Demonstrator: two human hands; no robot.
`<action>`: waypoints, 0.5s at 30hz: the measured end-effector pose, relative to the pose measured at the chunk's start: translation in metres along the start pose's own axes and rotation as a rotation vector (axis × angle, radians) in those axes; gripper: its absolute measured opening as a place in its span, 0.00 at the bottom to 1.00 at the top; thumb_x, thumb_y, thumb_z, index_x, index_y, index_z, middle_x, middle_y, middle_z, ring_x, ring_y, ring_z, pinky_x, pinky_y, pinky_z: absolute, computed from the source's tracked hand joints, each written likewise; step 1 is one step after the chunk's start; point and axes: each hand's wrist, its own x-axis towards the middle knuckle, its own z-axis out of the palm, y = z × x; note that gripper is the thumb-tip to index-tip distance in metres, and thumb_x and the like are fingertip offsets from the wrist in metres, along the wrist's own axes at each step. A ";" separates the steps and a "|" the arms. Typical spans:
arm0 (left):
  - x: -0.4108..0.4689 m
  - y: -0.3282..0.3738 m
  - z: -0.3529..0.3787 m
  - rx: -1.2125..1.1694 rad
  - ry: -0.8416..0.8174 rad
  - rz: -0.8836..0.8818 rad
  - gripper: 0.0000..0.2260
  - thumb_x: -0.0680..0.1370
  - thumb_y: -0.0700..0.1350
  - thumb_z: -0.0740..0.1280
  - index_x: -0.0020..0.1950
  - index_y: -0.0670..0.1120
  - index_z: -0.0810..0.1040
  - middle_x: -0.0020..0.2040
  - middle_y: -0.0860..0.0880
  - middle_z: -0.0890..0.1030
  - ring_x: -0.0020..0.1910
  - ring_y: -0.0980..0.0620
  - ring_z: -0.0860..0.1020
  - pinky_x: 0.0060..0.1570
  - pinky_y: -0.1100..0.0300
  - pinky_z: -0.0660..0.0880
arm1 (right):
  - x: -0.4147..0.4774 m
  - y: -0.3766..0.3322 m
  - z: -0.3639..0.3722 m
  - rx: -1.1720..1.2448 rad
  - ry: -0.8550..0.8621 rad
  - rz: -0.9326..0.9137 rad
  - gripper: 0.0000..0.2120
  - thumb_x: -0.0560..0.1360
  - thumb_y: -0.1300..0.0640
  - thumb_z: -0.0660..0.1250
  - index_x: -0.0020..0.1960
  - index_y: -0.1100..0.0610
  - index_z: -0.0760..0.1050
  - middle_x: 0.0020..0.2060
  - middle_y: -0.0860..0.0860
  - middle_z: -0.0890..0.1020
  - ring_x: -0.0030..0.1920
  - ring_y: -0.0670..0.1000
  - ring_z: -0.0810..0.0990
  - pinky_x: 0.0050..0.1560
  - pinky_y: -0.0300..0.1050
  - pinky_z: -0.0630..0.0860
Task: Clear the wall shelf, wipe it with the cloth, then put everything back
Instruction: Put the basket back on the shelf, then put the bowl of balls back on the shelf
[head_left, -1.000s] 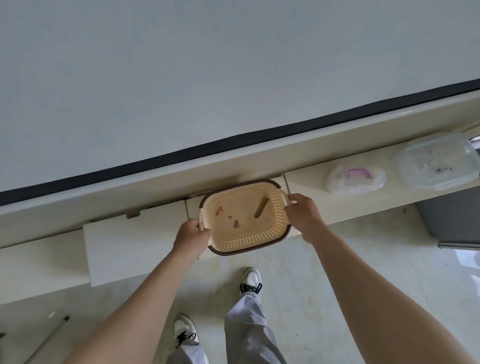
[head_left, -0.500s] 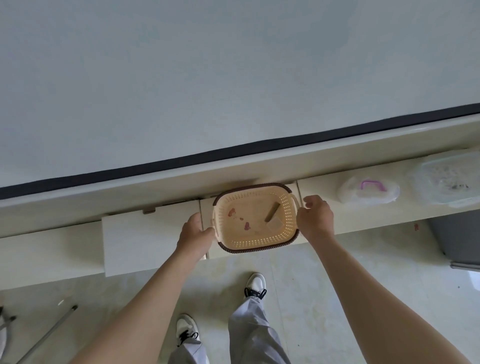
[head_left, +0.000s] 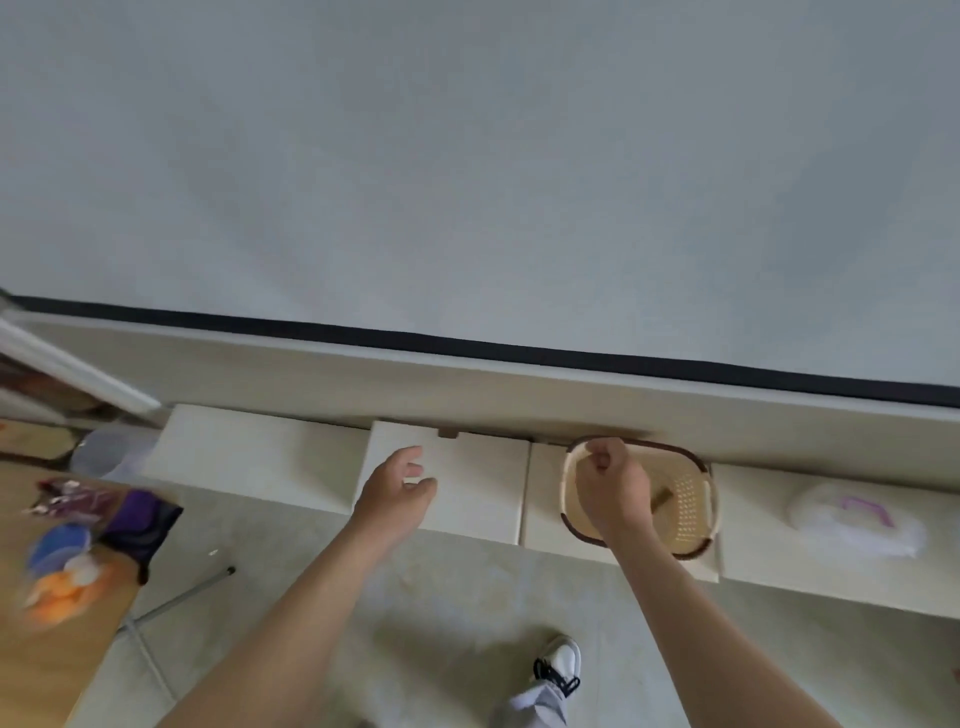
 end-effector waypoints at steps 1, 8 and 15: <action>-0.005 -0.009 -0.015 -0.014 0.014 0.014 0.29 0.67 0.54 0.64 0.69 0.54 0.73 0.58 0.55 0.78 0.52 0.53 0.81 0.57 0.48 0.79 | -0.012 -0.012 0.011 0.010 -0.006 -0.025 0.13 0.79 0.60 0.61 0.62 0.56 0.76 0.46 0.49 0.81 0.46 0.52 0.78 0.46 0.44 0.72; -0.040 -0.092 -0.126 -0.071 0.118 0.073 0.28 0.67 0.55 0.64 0.67 0.54 0.75 0.57 0.55 0.80 0.51 0.55 0.81 0.58 0.49 0.79 | -0.101 -0.083 0.108 0.027 -0.050 -0.129 0.14 0.77 0.60 0.61 0.62 0.55 0.76 0.43 0.48 0.81 0.41 0.48 0.78 0.36 0.39 0.72; -0.067 -0.193 -0.236 -0.189 0.158 0.080 0.25 0.68 0.56 0.65 0.65 0.56 0.75 0.56 0.57 0.79 0.53 0.52 0.81 0.59 0.46 0.78 | -0.186 -0.133 0.216 0.040 -0.104 -0.185 0.13 0.75 0.60 0.62 0.58 0.54 0.77 0.43 0.51 0.82 0.44 0.54 0.80 0.44 0.43 0.72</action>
